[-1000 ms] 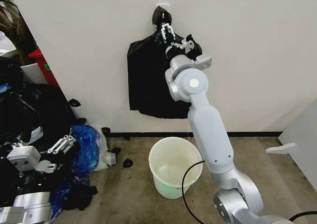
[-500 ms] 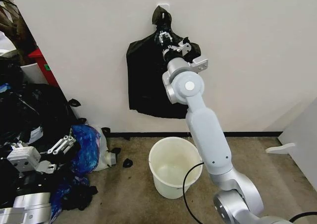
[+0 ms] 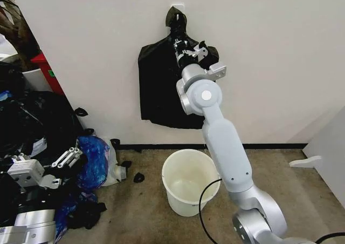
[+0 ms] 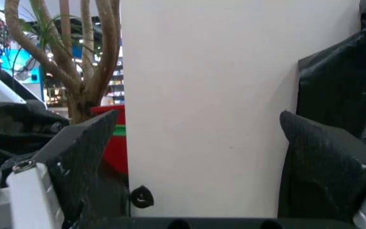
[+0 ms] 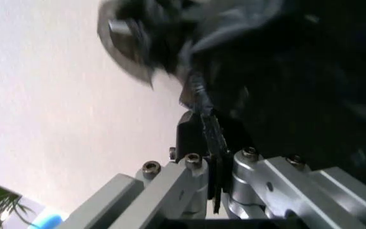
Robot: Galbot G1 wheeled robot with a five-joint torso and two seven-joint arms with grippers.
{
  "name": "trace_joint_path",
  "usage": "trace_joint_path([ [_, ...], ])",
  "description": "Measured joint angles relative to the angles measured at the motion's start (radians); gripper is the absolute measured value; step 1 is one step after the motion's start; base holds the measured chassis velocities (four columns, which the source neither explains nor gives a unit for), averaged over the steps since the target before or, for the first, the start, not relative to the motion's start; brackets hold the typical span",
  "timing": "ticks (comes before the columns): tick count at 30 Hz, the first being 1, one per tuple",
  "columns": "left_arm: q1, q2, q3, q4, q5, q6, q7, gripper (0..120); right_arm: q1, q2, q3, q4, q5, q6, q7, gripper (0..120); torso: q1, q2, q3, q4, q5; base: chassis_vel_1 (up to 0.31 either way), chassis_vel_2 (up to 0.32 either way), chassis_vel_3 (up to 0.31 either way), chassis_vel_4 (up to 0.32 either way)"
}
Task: Place the garbage bag over the trash bin.
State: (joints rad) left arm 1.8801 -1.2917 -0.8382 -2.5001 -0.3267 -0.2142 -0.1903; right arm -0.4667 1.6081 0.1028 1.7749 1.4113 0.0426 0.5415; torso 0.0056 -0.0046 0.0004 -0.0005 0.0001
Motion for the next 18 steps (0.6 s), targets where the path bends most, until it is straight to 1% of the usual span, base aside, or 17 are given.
trace_joint_path([
  [4,-0.007,0.0,0.001,0.0,0.0,0.0,0.0,100,-0.1,0.0,-0.035,0.08,-0.004,-0.011,0.001,0,0.0,0.0,0.0,-0.0001,0.0,0.0,0.0,0.0,0.0],
  [5,-0.007,0.0,0.001,0.0,0.0,0.0,0.0,100,-0.1,0.0,-0.035,0.08,-0.004,-0.011,0.001,0,0.0,0.0,0.0,-0.0001,0.0,0.0,0.0,0.0,0.0],
  [9,-0.012,0.002,0.004,0.0,0.0,0.0,0.0,100,-0.194,-0.01,-0.057,0.142,-0.016,-0.024,-0.006,0,0.0,0.0,0.0,0.0001,-0.0001,0.0,0.0,0.0,0.0],
  [11,-0.016,0.003,0.006,0.0,0.0,0.0,0.001,100,-0.252,-0.018,-0.067,0.168,-0.027,-0.03,-0.01,0,0.0,0.0,0.0,-0.0001,0.0001,0.0,0.0,0.0,0.0],
  [12,-0.02,0.004,0.008,0.0,-0.001,0.0,0.001,100,-0.314,-0.027,-0.077,0.192,-0.041,-0.036,-0.018,0,0.0,0.0,0.0,-0.0002,0.0001,0.0,0.0,0.0,0.0],
  [13,-0.02,0.004,0.008,0.0,-0.001,0.0,0.001,100,-0.314,-0.027,-0.077,0.192,-0.041,-0.036,-0.018,0,0.0,0.0,0.0,-0.0002,0.0001,0.0,0.0,0.0,0.0],
  [18,-0.03,0.005,0.014,0.0,-0.003,-0.002,0.002,100,-0.482,-0.055,-0.103,0.24,-0.091,-0.052,-0.041,0,0.0,0.0,0.0,-0.0001,0.0001,0.0,0.0,0.0,0.0],
])
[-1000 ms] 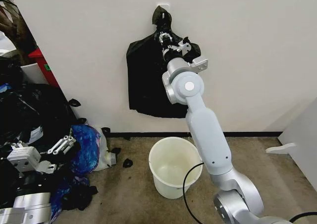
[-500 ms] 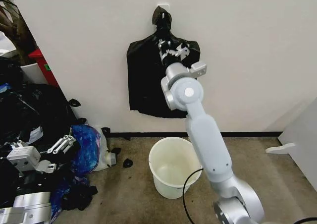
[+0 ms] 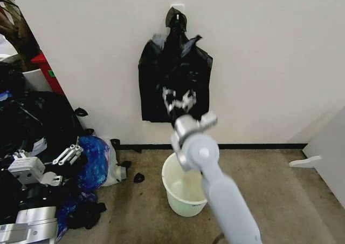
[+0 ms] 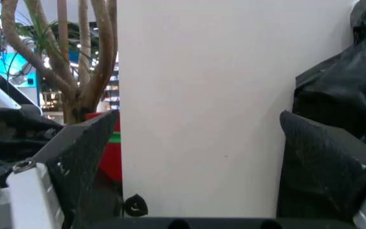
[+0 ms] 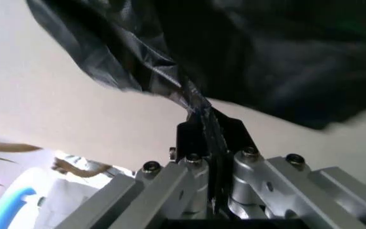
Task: Place the garbage bag over the trash bin.
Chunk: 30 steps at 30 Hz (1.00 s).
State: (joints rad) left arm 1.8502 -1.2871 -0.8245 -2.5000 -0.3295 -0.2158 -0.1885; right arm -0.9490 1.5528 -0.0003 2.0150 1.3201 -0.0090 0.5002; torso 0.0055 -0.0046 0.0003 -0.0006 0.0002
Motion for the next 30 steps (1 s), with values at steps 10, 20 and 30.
trace_joint_path([
  [10,-0.011,0.001,0.008,0.005,-0.001,-0.004,0.002,100,-0.204,-0.025,-0.014,0.048,-0.072,-0.01,-0.039,0,0.0,0.0,0.0,0.0,0.0,0.0,0.0,0.0,0.0],
  [20,-0.016,0.005,0.008,0.011,-0.004,-0.01,0.003,100,-0.23,-0.021,-0.014,0.075,-0.098,-0.008,-0.044,0,0.0,0.0,0.0,0.0,0.0,0.0,0.0,0.0,0.0],
  [30,-0.016,0.014,0.004,0.011,-0.004,-0.011,0.005,100,-0.078,-0.034,0.018,0.144,-0.087,-0.038,-0.011,0,0.0,0.0,0.0,0.0001,0.0,0.0,0.0,0.0,0.0],
])
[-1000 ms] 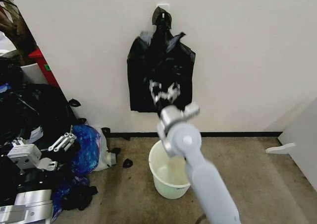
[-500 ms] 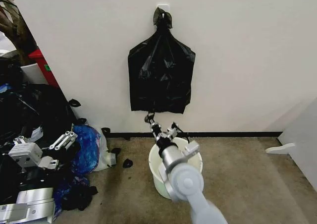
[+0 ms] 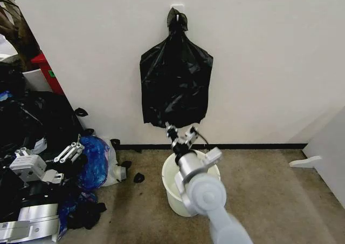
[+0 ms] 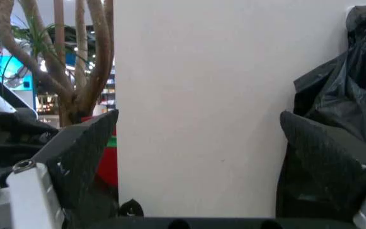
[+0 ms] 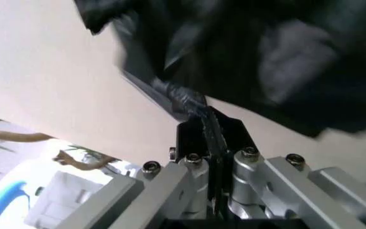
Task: Place the garbage bag over the trash bin.
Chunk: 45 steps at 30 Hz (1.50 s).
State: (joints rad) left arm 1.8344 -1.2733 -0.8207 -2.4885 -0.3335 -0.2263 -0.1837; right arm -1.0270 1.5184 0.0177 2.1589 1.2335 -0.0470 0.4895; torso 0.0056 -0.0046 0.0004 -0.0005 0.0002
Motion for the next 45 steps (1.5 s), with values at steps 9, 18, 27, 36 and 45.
trace_joint_path([
  [9,-0.023,0.084,-0.029,-0.01,-0.089,0.053,-0.013,100,0.044,-0.025,0.016,0.0,0.013,-0.051,0.0,0,0.0,0.0,0.0,-0.0001,-0.0001,0.0,0.0,0.0,0.0],
  [18,-0.074,0.131,-0.021,-0.011,-0.161,0.153,-0.049,100,-0.022,-0.036,0.005,0.004,-0.024,-0.08,0.021,4,0.0,0.0,0.0,-0.0002,0.0,0.0,0.0,0.0,0.0],
  [27,-0.088,0.119,-0.021,-0.011,-0.162,0.164,-0.056,100,-0.084,-0.078,0.004,0.062,-0.052,-0.101,0.031,32,0.0,0.0,0.0,-0.0001,0.0,0.0,0.0,0.0,0.0],
  [36,-0.079,0.108,-0.021,-0.012,-0.151,0.166,-0.057,100,-0.114,-0.137,-0.004,0.197,-0.248,-0.163,-0.038,69,0.0,0.0,0.0,-0.0002,0.0,0.0,0.0,0.0,0.0],
  [45,-0.047,0.107,-0.014,-0.012,-0.085,0.15,-0.047,100,0.168,-0.227,-0.013,0.127,-0.299,-0.251,-0.059,98,0.0,0.0,0.0,0.0001,0.0,0.0,0.0,0.0,0.0],
])
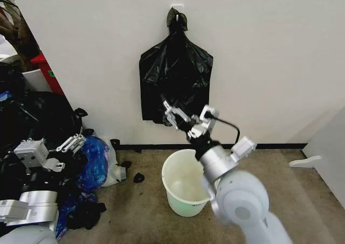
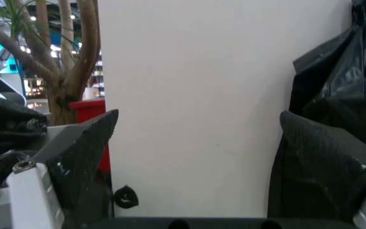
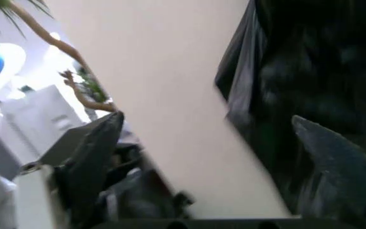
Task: Place the garbage bag over the trash bin.
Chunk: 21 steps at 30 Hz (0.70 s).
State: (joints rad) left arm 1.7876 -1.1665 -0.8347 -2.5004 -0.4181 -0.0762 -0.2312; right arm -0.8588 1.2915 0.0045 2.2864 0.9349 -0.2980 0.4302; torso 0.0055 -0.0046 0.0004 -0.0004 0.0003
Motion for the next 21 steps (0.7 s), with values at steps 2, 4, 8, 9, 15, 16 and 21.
trace_joint_path([
  [2,0.011,-0.001,0.001,0.0,0.008,-0.002,0.001,100,0.112,0.006,-0.007,-0.066,0.03,-0.007,0.049,100,0.0,0.0,0.0,0.0,-0.0001,0.0,0.0,0.0,0.0],
  [4,0.014,-0.002,0.0,0.0,0.009,-0.002,0.001,100,0.157,0.02,-0.011,-0.087,0.058,-0.008,0.08,100,0.0,0.0,0.0,-0.0001,-0.0001,0.0,0.0,0.0,0.0],
  [8,0.021,-0.002,-0.003,0.0,0.01,-0.003,0.001,100,0.27,0.09,-0.035,-0.147,0.144,-0.001,0.198,100,0.0,0.0,0.0,0.0001,-0.0003,0.0,0.0,0.0,0.0],
  [9,0.023,-0.002,-0.004,0.0,0.01,-0.003,0.001,100,0.298,0.116,-0.044,-0.167,0.167,0.005,0.239,100,0.0,0.0,0.0,0.0,-0.0004,0.0,0.0,0.0,0.0],
  [15,0.025,-0.007,-0.002,0.0,0.009,-0.007,0.006,100,0.345,0.167,-0.056,-0.219,0.193,0.021,0.345,100,0.0,0.0,0.0,-0.0002,-0.0002,0.0,0.0,0.0,0.0],
  [16,0.025,-0.009,0.001,0.0,0.008,-0.008,0.009,100,0.35,0.172,-0.056,-0.225,0.194,0.021,0.364,100,0.0,0.0,0.0,-0.0003,-0.0002,0.0,0.0,0.0,0.0],
  [21,0.019,-0.014,0.01,0.0,0.008,-0.014,0.015,100,0.37,0.19,-0.058,-0.256,0.2,0.027,0.468,100,0.0,0.0,0.0,-0.0003,-0.0001,0.0,0.0,0.0,0.0],
])
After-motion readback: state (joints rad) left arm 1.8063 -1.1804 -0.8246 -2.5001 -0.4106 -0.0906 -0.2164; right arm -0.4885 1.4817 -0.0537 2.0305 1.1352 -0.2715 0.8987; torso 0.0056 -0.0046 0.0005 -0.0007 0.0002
